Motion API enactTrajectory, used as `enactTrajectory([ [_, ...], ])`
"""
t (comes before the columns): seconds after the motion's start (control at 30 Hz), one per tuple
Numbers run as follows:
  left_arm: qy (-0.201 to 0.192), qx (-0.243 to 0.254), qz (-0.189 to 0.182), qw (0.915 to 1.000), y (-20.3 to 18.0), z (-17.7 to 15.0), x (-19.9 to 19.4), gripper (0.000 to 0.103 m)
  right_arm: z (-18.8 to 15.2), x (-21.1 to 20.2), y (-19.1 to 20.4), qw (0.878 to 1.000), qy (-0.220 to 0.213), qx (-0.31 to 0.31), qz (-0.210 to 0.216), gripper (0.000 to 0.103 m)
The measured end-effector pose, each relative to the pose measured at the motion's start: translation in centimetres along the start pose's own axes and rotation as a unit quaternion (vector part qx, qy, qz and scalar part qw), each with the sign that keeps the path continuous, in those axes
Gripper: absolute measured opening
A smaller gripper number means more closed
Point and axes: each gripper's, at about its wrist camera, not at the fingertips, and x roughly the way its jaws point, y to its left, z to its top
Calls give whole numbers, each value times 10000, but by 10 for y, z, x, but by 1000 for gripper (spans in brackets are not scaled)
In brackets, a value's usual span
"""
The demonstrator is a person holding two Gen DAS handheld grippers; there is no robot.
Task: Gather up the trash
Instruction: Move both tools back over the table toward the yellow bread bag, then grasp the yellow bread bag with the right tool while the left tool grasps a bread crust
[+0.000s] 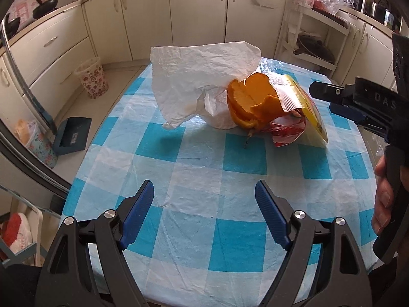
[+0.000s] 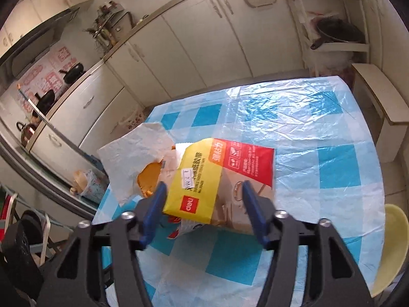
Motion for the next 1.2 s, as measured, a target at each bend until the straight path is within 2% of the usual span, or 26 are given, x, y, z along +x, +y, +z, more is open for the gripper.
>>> enactTrajectory([
  [0.07, 54, -66, 31, 10000, 4, -1, 2, 78, -8, 3, 29, 9942, 8, -949, -510, 75],
  [0.13, 79, -108, 64, 9999, 7, -3, 2, 78, -19, 13, 53, 9784, 39, -1770, -1069, 75],
  [0.17, 80, -109, 83, 9999, 8, -4, 1, 78, -23, 19, 60, 9713, 73, -2015, -1263, 75],
  [0.23, 68, -70, 130, 9999, 9, -4, 0, 78, -25, 27, 61, 9692, 108, -2050, -1359, 75],
  [0.27, 57, -41, 146, 9999, 8, -3, -1, 78, -22, 28, 58, 9728, 105, -1897, -1322, 74],
  [0.33, 33, 25, 146, 9999, 6, -1, -3, 78, -13, 26, 46, 9845, 34, -1380, -1081, 65],
  [0.43, -44, 256, 157, 9995, -2, 9, -4, 78, -4, 15, 17, 9975, -62, -405, -571, 46],
  [0.53, -169, 768, 229, 9966, -18, 22, -2, 78, -2, 8, -13, 9986, -96, 508, -112, 24],
  [0.63, -320, 1294, 324, 9906, -37, 35, 3, 78, -2, -1, -37, 9931, -227, 1145, 140, 15],
  [0.8, -621, 1794, 132, 9817, -65, 53, 10, 78, -7, -13, -58, 9835, -351, 1719, 433, 9],
  [1.0, -720, 2283, -22, 9709, -101, 68, 31, 77, -12, -10, -67, 9795, -137, 1909, 631, 9],
  [1.07, -616, 2325, -29, 9707, -108, 74, 42, 67, -15, -7, -75, 9750, -65, 2115, 673, 15],
  [1.1, -513, 2349, -12, 9707, -110, 76, 47, 51, -16, -4, -80, 9709, -35, 2282, 729, 29],
  [1.13, -407, 2326, -19, 9717, -110, 78, 53, 37, -16, -3, -85, 9666, -44, 2441, 780, 33],
  [1.2, -301, 2264, -110, 9735, -109, 81, 56, 25, -15, 1, -90, 9619, -12, 2594, 867, 34],
])
